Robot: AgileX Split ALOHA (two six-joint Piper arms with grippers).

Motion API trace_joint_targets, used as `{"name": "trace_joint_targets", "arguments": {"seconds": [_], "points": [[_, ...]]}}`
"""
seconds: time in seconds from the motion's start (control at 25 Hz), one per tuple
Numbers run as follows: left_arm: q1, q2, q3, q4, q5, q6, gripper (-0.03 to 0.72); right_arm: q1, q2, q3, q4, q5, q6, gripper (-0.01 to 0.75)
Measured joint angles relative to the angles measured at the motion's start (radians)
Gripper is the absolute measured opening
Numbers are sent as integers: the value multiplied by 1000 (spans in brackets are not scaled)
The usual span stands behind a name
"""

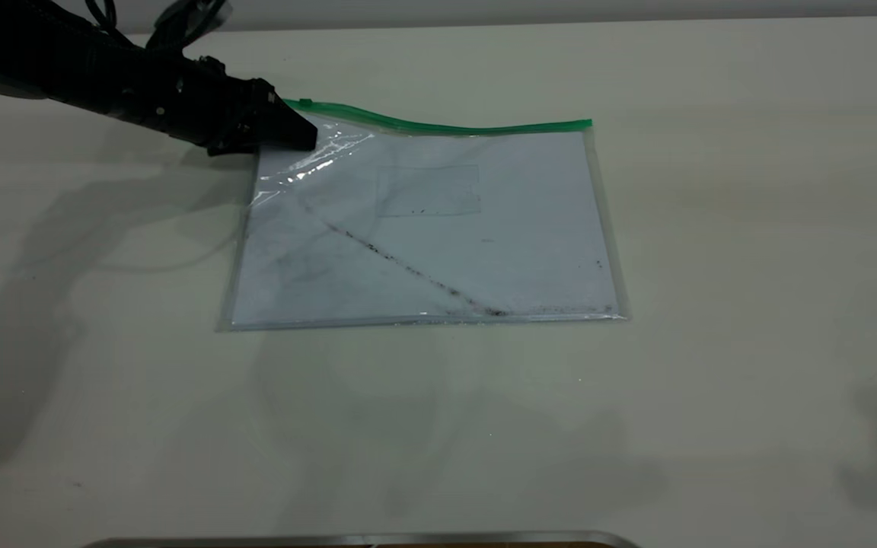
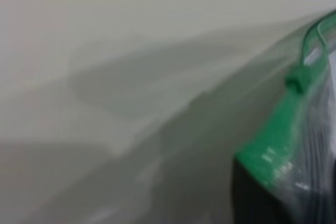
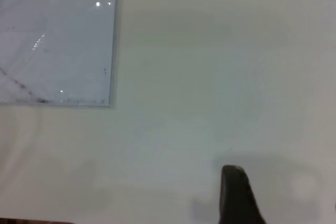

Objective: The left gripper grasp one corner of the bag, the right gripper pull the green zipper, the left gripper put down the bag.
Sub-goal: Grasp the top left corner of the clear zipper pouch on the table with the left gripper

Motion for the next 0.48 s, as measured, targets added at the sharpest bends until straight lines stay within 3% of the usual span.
{"name": "trace_joint_targets", "arguments": {"seconds": [0.16,0.2,0.36,0.48], "points": [[0,0,0,-51,27,76,92,0,0,0,0,0,0,481],[0,0,0,-57,39,101,63,0,0,0,0,-2,0,481],[0,-5,-18,-38,90,200,53,0,1,0,0,-33,-5,481],[0,-22,-84,79,182,248,53,0,28,0,2,-44,-37,481]]}}
